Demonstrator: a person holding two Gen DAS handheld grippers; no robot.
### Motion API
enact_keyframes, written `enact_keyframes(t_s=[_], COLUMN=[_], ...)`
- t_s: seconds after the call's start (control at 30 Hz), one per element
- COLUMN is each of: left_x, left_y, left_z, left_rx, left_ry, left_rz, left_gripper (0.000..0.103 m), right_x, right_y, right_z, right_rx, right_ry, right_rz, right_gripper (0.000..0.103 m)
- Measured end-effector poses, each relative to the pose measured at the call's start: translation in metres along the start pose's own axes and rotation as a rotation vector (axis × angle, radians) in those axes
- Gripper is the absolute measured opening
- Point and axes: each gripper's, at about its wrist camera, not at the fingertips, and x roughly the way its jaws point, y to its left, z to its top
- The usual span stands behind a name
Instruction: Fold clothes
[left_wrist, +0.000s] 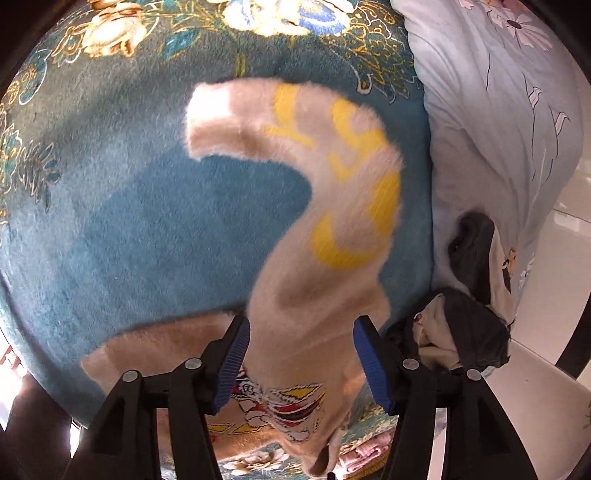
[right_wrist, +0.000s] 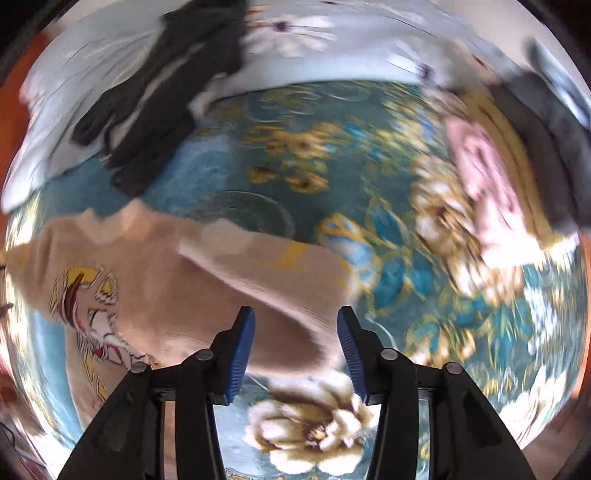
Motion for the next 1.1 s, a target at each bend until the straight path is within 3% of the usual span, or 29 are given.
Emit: enact_keyframes(t_s=[0.1,0.2,0.37,0.47,0.53,0.8,1.0,1.1], left_x=[0.008,0.008,0.004,0.002,0.001,0.003,0.010,0.012], left_y=[0.019,0.029,0.040,0.051,0.054,0.044,0.048,0.054], left_z=[-0.024,-0.047,-0.074,-0.084,-0.087,-0.097,-0.106,-0.109], left_rx=[0.006,0.073,0.202,0.186,0.179,0.235,0.273,0.286], left_ry=[0.046,0.080,0.110,0.126,0.134,0.149,0.167,0.174], left_rz=[0.079,0.137,0.249,0.247,0.246,0.241,0.258,0.278], left_gripper=[0.063,0.063,0.063,0.063,0.063,0.063,0.063,0.063], right_x=[0.031,0.057,0.093,0.089,0.079,0.011,-0.011,-0.014], right_y=[0.034,0.055,0.052,0.033,0.016,-0.077,-0.164,-0.190], right_z=[0.015,0.025,0.022,0.020,0.018,-0.004,-0.049,-0.070], right_rx=[-0.097,-0.153,-0.111,-0.018,0.045,0.353,0.611,0.692], right_ry=[0.051,0.089,0.180,0.175,0.155,-0.008,-0.037,-0.026], right_rz=[0.045,0.086,0.059,0.074,0.100,0.123,0.019,-0.029], right_gripper=[0.052,0.052,0.050,0.021,0.013,0.011,0.011,0.011])
